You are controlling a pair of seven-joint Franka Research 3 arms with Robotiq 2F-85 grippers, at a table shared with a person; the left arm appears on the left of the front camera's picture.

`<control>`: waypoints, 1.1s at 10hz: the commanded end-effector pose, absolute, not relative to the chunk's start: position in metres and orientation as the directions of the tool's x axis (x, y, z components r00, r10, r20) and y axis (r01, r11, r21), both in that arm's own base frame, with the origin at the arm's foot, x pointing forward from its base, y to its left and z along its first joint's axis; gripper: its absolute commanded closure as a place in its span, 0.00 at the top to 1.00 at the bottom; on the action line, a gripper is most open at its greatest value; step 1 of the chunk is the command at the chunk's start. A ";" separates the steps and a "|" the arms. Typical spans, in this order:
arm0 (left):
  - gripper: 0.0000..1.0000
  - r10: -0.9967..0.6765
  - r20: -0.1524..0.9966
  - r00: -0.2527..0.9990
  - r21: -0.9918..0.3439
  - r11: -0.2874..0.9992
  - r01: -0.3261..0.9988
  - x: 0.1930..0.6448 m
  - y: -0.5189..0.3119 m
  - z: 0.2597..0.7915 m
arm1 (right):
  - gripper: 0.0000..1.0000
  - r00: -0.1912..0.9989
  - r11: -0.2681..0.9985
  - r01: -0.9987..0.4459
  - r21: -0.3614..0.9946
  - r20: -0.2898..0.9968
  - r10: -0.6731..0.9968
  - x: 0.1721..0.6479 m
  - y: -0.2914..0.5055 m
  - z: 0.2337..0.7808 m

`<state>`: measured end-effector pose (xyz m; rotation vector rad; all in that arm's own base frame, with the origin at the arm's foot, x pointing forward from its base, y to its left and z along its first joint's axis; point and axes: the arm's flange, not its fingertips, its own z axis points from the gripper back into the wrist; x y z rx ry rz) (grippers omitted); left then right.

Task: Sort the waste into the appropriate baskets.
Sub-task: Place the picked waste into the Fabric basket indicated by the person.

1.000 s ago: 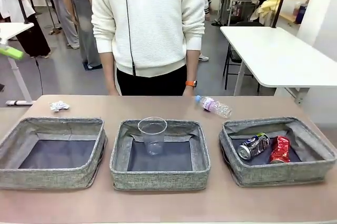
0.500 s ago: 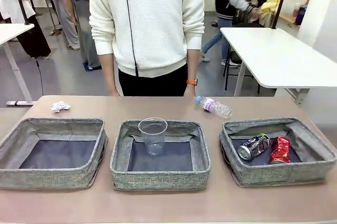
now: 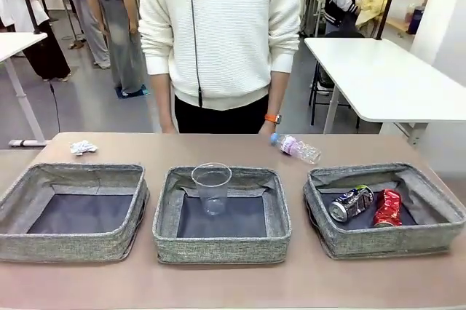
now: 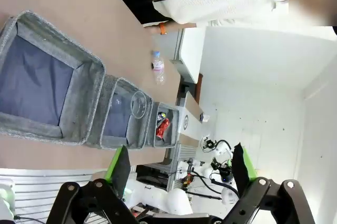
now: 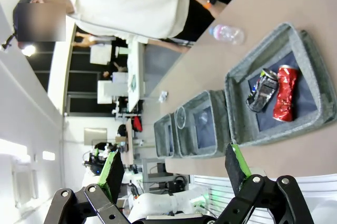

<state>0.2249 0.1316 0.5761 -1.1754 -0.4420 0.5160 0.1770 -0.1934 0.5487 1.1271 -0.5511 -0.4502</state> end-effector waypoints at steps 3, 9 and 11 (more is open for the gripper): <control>1.00 0.591 0.081 0.803 -0.951 0.288 -0.116 0.222 0.143 0.577 | 1.00 0.780 0.370 0.038 0.928 0.204 -0.591 0.177 -0.196 0.549; 1.00 0.591 0.081 0.803 -0.951 0.288 -0.116 0.222 0.143 0.577 | 1.00 0.780 0.370 0.038 0.928 0.204 -0.591 0.177 -0.196 0.549; 1.00 0.591 0.081 0.803 -0.951 0.288 -0.116 0.222 0.143 0.577 | 1.00 0.780 0.370 0.038 0.928 0.204 -0.591 0.177 -0.196 0.549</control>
